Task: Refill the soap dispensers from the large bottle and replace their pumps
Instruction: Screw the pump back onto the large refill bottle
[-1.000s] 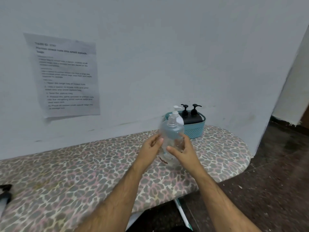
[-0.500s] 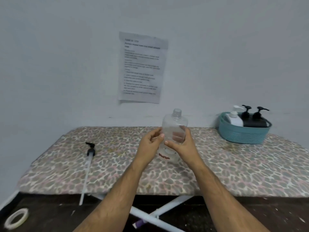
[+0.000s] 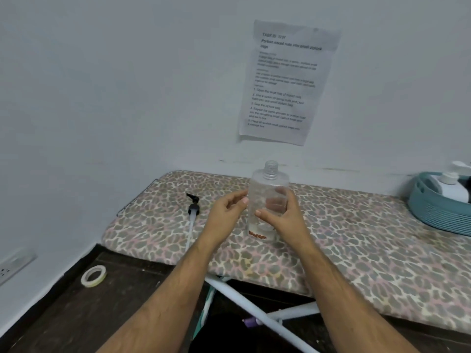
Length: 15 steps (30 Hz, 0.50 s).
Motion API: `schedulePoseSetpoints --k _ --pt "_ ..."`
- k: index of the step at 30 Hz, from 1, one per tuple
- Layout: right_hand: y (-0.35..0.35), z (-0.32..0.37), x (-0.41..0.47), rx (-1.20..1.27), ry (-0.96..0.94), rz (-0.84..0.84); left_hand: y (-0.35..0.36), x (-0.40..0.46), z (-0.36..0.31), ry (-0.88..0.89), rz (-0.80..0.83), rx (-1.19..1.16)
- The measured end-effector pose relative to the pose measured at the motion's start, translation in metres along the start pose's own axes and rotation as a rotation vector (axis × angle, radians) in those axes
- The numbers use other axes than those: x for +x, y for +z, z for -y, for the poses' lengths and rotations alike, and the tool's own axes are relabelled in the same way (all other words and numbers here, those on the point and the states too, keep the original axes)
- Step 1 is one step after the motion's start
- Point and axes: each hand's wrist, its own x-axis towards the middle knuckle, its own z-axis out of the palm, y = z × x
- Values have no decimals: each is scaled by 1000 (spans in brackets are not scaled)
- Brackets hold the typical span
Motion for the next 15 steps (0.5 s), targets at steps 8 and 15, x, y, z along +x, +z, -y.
schedulePoseSetpoints --k 8,15 --pt "5 -5 -4 12 -15 31 -57 21 34 -159 -418 714" --pt "11 -13 -6 51 -31 -1 -82 48 48 -461 -392 995"
